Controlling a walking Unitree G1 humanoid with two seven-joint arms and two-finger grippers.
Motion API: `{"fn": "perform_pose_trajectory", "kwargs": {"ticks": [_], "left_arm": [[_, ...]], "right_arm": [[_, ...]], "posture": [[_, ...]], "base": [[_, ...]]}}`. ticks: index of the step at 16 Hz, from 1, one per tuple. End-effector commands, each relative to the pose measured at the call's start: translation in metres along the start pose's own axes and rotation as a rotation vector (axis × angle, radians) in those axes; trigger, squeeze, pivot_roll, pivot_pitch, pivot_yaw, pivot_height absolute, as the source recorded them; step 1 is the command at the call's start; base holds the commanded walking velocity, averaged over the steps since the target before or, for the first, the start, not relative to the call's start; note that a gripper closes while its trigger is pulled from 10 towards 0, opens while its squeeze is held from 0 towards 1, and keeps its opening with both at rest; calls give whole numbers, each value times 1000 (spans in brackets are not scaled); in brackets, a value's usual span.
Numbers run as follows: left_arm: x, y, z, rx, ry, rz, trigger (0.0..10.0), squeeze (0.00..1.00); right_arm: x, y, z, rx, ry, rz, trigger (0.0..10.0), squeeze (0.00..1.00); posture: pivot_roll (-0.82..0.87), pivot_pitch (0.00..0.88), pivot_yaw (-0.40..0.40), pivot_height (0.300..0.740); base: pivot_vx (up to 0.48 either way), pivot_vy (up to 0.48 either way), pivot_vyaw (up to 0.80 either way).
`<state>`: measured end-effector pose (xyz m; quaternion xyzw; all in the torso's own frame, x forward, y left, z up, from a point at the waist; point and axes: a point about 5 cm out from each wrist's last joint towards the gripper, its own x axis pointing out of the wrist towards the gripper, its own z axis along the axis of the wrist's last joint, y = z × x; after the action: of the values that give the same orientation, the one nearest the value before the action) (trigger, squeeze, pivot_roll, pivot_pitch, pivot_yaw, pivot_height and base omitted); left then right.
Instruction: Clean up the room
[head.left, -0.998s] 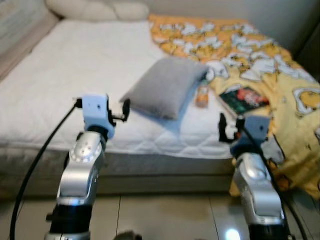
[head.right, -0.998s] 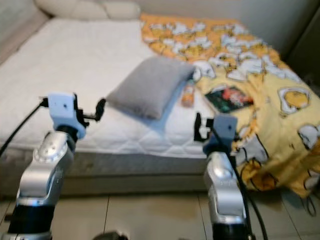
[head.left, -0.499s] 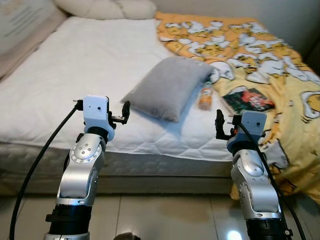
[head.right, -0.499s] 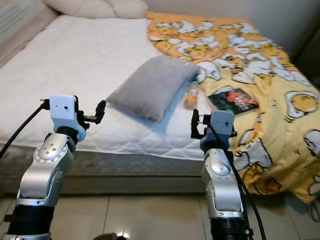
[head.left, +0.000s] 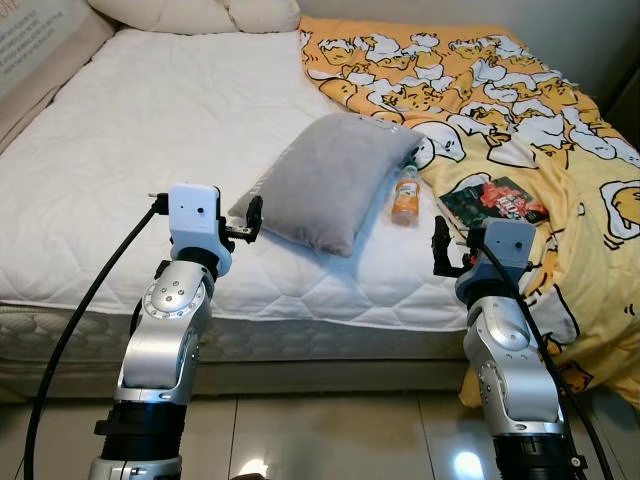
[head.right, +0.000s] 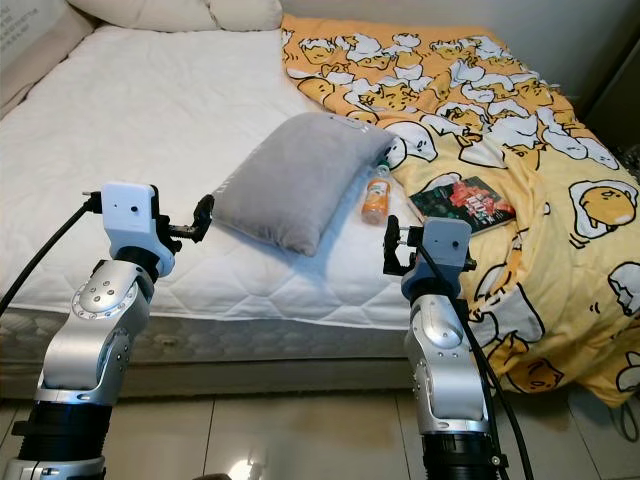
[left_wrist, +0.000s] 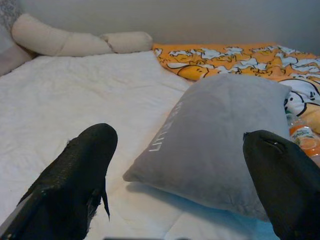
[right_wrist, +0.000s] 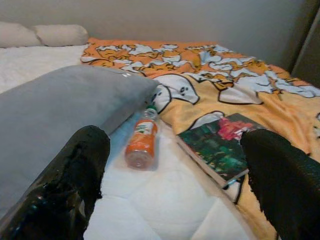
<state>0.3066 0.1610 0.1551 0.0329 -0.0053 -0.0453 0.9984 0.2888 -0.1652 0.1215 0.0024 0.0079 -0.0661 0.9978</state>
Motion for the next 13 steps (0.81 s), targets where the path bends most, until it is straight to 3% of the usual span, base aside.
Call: {"fn": "perform_pose_trajectory", "kwargs": {"ticks": [1, 3, 13], "left_arm": [[2, -4, 2, 1, -12, -19, 10000, 780], [2, -5, 2, -1, -12, -22, 10000, 780], [3, -1, 1, -3, -13, -14, 10000, 796]], "right_arm": [[1, -3, -1, 15, 9, -6, 10000, 0], [1, -4, -1, 6, 10, -14, 10000, 0], [3, 0, 1, -11, 5, 17, 10000, 0]], "posture": [[43, 0, -29, 740], [42, 0, -27, 740], [44, 0, -32, 740]], "base": [[319, 0, -800], [321, 0, -684], [356, 0, 0]]}}
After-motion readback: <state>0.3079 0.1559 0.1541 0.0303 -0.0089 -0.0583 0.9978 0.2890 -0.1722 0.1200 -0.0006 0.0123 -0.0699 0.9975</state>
